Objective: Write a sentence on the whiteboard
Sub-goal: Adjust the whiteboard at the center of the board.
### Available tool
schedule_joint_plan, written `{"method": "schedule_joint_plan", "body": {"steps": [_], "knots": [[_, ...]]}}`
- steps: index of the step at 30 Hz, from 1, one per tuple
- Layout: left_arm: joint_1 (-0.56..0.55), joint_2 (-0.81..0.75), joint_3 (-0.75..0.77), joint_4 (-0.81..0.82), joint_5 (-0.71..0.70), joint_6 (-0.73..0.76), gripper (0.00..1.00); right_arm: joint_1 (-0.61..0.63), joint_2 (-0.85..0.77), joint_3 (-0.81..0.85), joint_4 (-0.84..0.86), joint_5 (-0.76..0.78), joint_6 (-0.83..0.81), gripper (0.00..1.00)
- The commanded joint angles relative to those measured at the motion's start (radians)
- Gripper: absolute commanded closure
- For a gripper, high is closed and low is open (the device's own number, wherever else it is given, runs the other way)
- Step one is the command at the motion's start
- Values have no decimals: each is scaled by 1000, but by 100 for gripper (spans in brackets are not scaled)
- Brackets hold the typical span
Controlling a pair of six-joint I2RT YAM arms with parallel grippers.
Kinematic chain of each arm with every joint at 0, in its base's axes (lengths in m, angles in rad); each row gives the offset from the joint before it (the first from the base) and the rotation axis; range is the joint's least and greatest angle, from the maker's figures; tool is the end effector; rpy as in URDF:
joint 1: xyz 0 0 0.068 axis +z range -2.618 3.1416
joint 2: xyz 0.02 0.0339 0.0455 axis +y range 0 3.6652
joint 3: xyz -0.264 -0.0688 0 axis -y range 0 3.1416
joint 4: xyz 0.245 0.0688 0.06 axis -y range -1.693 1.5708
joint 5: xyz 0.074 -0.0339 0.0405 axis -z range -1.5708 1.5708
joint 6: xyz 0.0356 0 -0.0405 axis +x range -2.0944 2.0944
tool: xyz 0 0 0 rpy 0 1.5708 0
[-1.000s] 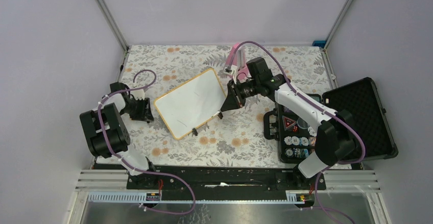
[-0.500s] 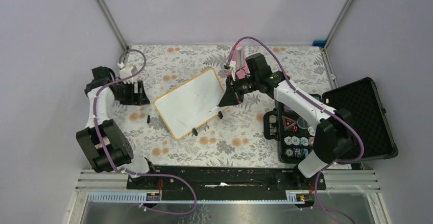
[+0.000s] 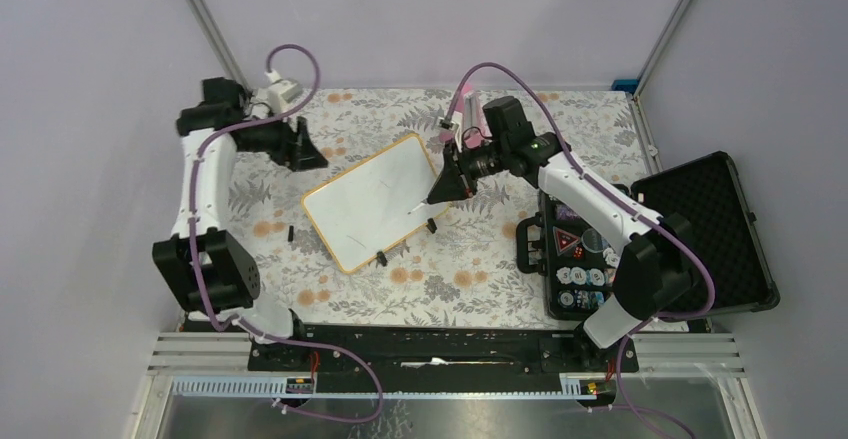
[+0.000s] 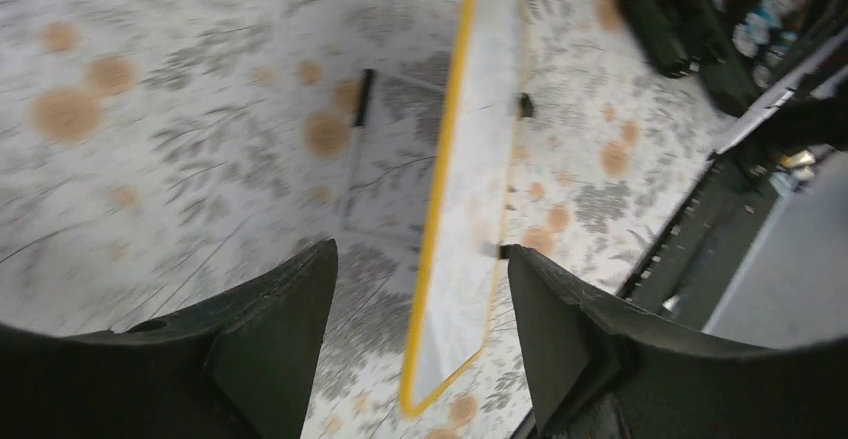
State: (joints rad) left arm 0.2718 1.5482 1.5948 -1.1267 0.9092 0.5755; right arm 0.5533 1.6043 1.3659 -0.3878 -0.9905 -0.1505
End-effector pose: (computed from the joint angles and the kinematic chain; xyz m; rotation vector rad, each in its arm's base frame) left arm 0.2976 0.0538 0.3642 0.6076 2.1648 -0.7646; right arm 0.2880 0.2129 0.3230 -1.2510 1.7480 1.3084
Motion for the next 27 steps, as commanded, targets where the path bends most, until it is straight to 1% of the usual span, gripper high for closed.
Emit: {"method": "schedule_joint_plan", "body": {"steps": [1, 3, 6, 9, 12, 14, 17, 19, 21, 25, 26, 27], "knots": [[-100, 64, 6, 13, 94, -40, 30, -45, -26, 47, -17, -68, 1, 100], [-128, 87, 2, 53, 92, -56, 30, -66, -41, 42, -16, -76, 8, 100], [-175, 133, -3, 56, 106, -65, 30, -90, -56, 44, -38, -86, -1, 100], [-218, 173, -25, 59, 109, -70, 34, -107, -71, 39, -52, -94, -3, 100], [-237, 192, -53, 92, 120, -96, 37, -122, -82, 31, -51, -104, 5, 100], [-246, 197, -68, 116, 121, -109, 41, -129, -88, 32, -61, -105, 1, 100], [-264, 204, -84, 124, 142, -115, 57, -134, -95, 38, -78, -108, -8, 100], [-267, 209, -97, 124, 159, -114, 71, -136, -98, 41, -84, -116, -8, 100], [-306, 213, -107, 125, 160, -113, 82, -137, -101, 39, -84, -121, -5, 100], [-341, 225, -122, 123, 179, -124, 97, -139, -104, 39, -85, -125, 0, 100], [-345, 228, -127, 123, 190, -126, 100, -138, -107, 39, -84, -127, 2, 100], [-349, 228, -131, 123, 202, -124, 100, -140, -110, 38, -85, -128, 2, 100]]}}
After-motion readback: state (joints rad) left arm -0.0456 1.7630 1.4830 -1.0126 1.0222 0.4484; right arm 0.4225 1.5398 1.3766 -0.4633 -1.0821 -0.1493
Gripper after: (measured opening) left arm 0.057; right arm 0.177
